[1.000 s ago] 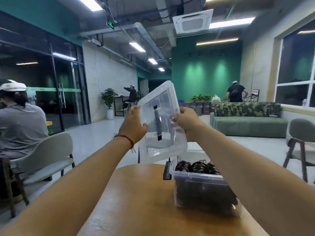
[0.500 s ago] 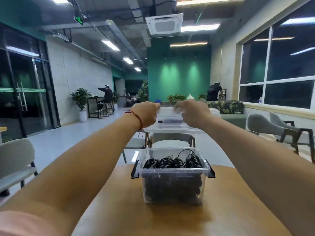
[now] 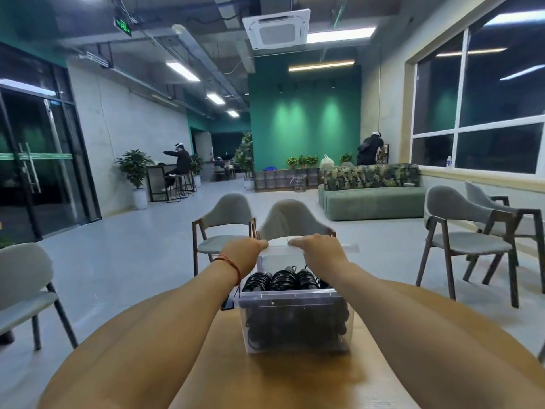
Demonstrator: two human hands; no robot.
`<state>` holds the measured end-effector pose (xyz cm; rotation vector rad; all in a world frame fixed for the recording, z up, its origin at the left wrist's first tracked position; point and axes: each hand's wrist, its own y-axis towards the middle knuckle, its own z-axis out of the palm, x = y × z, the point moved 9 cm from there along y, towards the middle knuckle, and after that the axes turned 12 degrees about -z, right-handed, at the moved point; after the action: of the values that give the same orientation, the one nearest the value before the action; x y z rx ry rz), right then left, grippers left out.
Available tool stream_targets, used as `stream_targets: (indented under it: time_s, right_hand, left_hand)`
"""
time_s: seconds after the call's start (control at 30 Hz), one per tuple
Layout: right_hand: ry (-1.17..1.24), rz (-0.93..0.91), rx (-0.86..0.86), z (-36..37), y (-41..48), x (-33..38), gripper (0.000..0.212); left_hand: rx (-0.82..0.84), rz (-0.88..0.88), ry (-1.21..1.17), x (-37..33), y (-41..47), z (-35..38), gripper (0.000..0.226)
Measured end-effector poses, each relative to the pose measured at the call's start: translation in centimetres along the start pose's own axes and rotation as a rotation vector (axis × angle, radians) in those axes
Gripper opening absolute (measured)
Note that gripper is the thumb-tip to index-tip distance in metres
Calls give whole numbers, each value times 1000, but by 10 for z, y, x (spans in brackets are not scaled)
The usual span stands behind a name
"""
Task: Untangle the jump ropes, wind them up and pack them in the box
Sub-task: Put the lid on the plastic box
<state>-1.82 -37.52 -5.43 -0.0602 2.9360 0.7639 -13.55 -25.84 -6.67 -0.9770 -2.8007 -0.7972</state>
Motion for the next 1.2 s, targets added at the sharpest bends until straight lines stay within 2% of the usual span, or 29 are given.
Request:
stream_targets:
  time_s: [0.1,0.33,0.43,0.67,0.77,0.9,1.03,1.1,1.2]
  right_hand:
    - [-6,-31,16,10,1,-2,71]
    - [34,-67,139,23,-5,-2,72]
    - [26,-106,177,29,-9,13,70]
    - [87,-106,196,31,-24,5,62]
    - [123,-99,221,40,-27,6,58]
    - [99,-174,343,46,-29,10,59]
    - [376,-111,615,45,-30,9,43]
    - [353,-112,586,45,-22,6,41]
    - [294,-30,409,52,2,-12,48]
  left_hand:
    - [9,9,-16,-1,0,15,51]
    - [-67,82,-56,-2,-26,19,37]
    - [21,77,-144,5,-37,26,32]
    - [63,153,-131,2,-53,19,47]
    - [137,142,-153,2,-56,22,51]
    - [247,96,-251,8,-64,35,54]
    - [213,79,-270,10,-65,30,47]
    - [210,77,-275,7,-66,30,48]
    - [198,36,-319,7,-70,33,51]
